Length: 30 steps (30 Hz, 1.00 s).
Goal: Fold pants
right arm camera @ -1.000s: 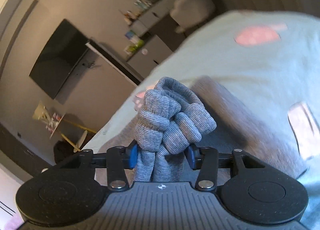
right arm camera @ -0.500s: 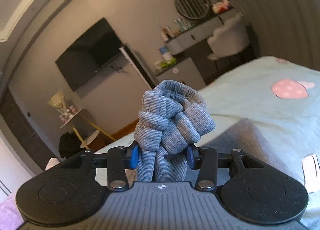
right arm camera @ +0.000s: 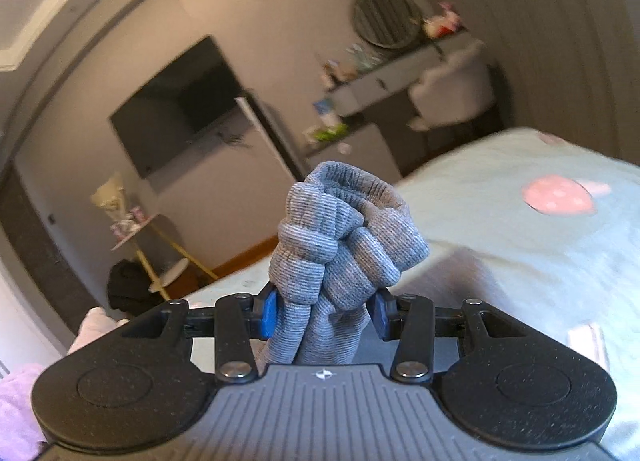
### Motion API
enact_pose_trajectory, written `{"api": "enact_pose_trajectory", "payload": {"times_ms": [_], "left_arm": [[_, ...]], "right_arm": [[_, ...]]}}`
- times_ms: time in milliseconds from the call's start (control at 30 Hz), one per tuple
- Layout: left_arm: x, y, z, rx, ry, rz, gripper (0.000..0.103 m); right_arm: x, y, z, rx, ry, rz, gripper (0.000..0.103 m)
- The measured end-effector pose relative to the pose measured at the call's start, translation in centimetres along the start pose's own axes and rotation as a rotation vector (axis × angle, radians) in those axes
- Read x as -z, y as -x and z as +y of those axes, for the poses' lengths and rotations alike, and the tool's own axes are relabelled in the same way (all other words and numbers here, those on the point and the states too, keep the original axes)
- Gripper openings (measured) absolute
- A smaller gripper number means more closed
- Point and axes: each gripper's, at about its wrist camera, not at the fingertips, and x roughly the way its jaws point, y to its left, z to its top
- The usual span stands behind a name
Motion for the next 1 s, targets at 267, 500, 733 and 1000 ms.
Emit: {"api": "enact_pose_trajectory", "payload": {"times_ms": [267, 500, 733, 1000], "left_arm": [[1.3, -0.7, 0.4, -0.003, 0.013, 0.101, 0.076], [2.7, -0.4, 0.5, 0.21, 0.111, 0.178, 0.077], [3.0, -1.9, 1.1, 0.428, 0.349, 0.202, 0.077], [3.5, -1.3, 4.3, 0.445, 0.59, 0.122, 0.079]], "right_arm": [[4.0, -1.0, -11.1, 0.195, -0.431, 0.231, 0.058], [5.9, 2.5, -14.1, 0.175, -0.556, 0.173, 0.069], [8.6, 0.3, -17.2, 0.019, -0.825, 0.15, 0.075], [9.0, 1.4, -18.4, -0.107, -0.853, 0.073, 0.09]]}}
